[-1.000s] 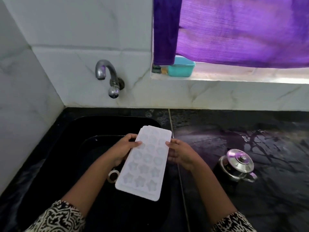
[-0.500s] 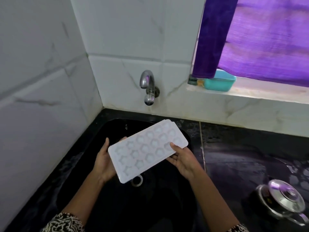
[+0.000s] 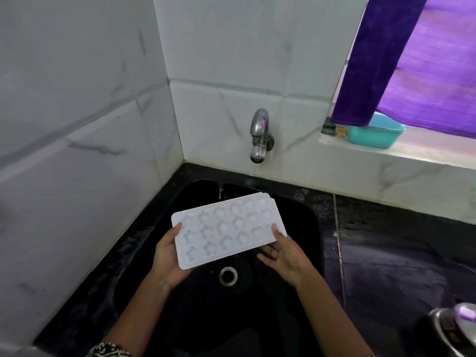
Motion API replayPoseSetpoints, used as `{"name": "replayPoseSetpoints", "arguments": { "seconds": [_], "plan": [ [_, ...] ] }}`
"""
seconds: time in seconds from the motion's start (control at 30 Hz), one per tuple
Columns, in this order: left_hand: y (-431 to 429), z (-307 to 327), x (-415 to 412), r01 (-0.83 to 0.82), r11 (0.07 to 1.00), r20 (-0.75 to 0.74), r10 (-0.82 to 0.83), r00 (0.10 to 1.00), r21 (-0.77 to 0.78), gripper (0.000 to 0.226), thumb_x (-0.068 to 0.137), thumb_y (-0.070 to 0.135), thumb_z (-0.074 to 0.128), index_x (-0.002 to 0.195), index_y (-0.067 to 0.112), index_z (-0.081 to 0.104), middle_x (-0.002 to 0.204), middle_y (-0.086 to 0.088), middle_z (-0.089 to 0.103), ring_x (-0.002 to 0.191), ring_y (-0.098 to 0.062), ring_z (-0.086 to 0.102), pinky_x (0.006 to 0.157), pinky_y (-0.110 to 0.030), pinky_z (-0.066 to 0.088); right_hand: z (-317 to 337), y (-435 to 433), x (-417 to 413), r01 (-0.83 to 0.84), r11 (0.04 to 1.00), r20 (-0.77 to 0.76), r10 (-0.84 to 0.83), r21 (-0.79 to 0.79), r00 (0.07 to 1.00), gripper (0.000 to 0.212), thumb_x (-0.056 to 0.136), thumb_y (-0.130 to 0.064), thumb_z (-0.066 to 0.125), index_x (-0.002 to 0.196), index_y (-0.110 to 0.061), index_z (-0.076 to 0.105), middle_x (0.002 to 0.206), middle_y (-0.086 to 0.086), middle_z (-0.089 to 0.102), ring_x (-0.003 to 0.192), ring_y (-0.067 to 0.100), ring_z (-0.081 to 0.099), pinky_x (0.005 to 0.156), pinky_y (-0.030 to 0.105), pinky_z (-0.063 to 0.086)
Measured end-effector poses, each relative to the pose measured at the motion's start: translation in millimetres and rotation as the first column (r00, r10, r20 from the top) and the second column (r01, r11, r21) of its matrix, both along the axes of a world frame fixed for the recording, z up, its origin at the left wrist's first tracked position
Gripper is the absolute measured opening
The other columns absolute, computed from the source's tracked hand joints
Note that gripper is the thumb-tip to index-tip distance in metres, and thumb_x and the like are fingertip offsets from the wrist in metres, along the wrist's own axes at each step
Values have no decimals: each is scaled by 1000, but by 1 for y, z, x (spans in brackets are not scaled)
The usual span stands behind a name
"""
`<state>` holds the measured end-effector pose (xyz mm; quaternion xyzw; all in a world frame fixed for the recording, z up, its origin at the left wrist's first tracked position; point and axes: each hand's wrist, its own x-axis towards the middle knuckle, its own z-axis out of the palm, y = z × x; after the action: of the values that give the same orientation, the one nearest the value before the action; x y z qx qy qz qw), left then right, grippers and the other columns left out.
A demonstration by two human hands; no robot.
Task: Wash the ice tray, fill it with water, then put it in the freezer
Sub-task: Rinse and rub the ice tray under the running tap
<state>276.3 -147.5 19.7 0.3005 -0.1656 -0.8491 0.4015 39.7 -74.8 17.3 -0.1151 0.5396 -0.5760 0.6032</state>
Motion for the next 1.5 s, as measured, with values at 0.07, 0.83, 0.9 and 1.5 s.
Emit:
{"name": "replayPoseSetpoints", "arguments": {
  "seconds": [0.07,0.83,0.9,1.5],
  "plan": [
    [-3,0,6,-32,999,9,32,999,17,51,81,34,50,125,10,58,118,-15,66,95,-33,69,77,-49,57,5,-16,-12,123,992,-121,-121,6,985,51,91,-37,57,135,-16,43,127,3,57,115,23,54,81,37,47],
    [-75,46,73,99,992,95,-92,991,-78,51,87,45,48,118,9,65,116,-17,67,95,-32,70,70,-43,59,87,-210,-21,124,991,-469,-82,59,880,46,90,-35,61,121,-3,51,124,10,61,95,21,66,59,23,43],
    [-76,46,74,100,993,92,-93,991,-69,49,86,45,49,112,8,70,118,-18,66,95,-33,69,70,-44,59,84,-214,-23,144,987,-486,-94,65,869,45,88,-32,64,119,0,53,121,13,63,99,23,66,60,24,45],
    [-53,27,75,-10,986,10,12,1000,-169,58,60,47,73,108,13,73,116,-12,67,98,-28,69,75,-44,58,85,-215,-36,82,993,-465,-35,82,885,19,91,-16,58,72,-15,58,70,0,55,67,17,49,60,23,41]
  ]
}}
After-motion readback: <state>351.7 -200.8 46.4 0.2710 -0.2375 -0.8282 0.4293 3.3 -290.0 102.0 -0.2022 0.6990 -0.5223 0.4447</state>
